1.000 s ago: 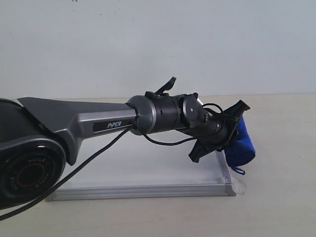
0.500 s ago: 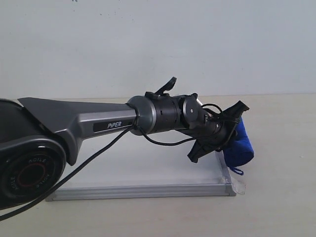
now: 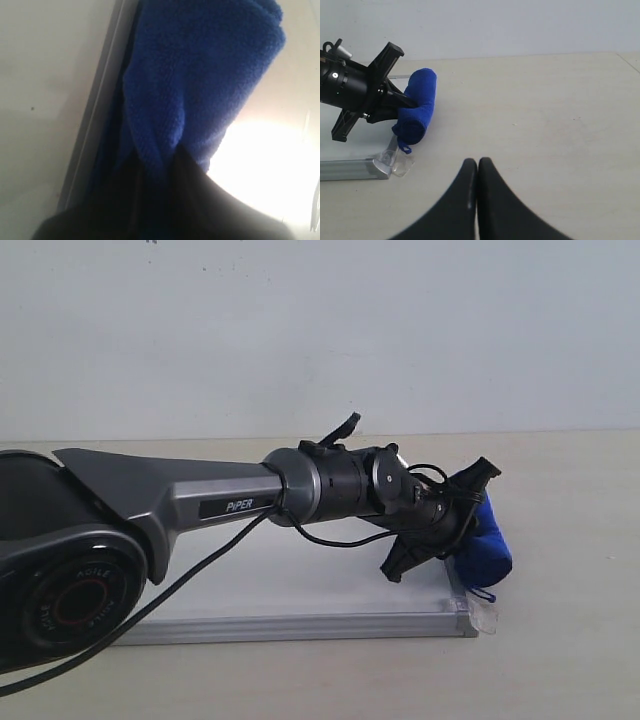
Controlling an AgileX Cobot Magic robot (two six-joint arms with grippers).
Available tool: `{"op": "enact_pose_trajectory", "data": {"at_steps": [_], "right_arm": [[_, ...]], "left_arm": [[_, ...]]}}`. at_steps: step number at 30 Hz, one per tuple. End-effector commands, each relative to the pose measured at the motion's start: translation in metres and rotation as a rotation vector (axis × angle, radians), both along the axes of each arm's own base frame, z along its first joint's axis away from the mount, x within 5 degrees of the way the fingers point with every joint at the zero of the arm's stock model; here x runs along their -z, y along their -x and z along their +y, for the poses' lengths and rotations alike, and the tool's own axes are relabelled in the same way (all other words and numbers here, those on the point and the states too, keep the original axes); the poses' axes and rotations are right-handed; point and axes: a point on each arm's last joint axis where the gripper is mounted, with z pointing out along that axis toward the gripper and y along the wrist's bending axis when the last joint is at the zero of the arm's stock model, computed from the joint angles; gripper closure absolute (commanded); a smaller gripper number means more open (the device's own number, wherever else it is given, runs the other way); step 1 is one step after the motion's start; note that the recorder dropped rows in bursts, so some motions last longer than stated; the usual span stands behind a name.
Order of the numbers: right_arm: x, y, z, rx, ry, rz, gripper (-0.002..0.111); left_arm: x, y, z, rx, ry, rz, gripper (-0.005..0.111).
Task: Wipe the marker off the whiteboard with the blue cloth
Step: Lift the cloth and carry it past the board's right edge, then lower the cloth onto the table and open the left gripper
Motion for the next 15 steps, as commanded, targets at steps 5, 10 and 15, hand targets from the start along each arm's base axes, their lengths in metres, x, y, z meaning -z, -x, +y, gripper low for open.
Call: {"op": "enact_pose_trajectory", "data": {"at_steps": [5, 10, 15], "right_arm": [[-0.0008, 0.0002, -0.0006, 0.008, 0.006, -0.011, 0.108], [-0.0008, 0.0002, -0.0006, 0.008, 0.006, -0.011, 0.108], [-0.0008, 0.0002, -0.0006, 0.008, 0.006, -0.011, 0.108]], "left_arm": [[-0.0015, -0.0003, 0.0008, 0.001, 0.0, -0.008, 0.074], [-0.0015, -0.0003, 0.0008, 0.001, 0.0, -0.008, 0.051], [-0.0014, -0.0002, 0.0008, 0.001, 0.0, -0.006, 0.049]]}}
